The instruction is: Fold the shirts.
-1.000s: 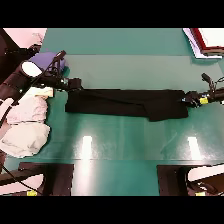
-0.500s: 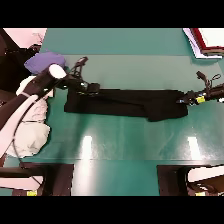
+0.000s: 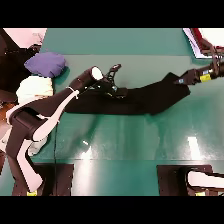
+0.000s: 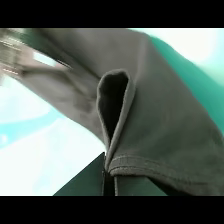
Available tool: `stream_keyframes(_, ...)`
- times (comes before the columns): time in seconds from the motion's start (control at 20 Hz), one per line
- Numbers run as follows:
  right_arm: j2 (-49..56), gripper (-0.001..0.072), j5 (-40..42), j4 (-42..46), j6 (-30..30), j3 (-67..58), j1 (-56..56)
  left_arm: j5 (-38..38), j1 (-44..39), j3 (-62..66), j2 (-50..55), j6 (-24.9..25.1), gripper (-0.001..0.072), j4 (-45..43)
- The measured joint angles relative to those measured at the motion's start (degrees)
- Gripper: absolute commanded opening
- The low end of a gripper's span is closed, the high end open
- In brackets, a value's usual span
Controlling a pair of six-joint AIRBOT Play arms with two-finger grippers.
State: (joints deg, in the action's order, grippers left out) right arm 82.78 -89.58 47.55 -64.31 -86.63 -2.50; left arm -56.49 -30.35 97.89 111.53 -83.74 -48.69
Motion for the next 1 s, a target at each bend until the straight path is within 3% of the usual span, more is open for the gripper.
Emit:
stream_keyframes(0.3,-0.87,0.0012,-1.07,0.07,-4.24,-10.95,8.98,-0.11,-1.09,2.32,2.29,-0.39,0.0022,-0.31)
stream_keyframes(0.65,-0.98,0.0012,0.52,0.15,-5.70,-15.50,14.78,-1.25,-0.79,2.73,2.01,-0.39,0.0022,-0.96)
stream_keyframes(1.0,-0.22,0.0012,5.88,0.09,-5.95,-16.09,20.31,-3.98,7.63,2.89,-7.15,-0.24,0.0023,-6.14)
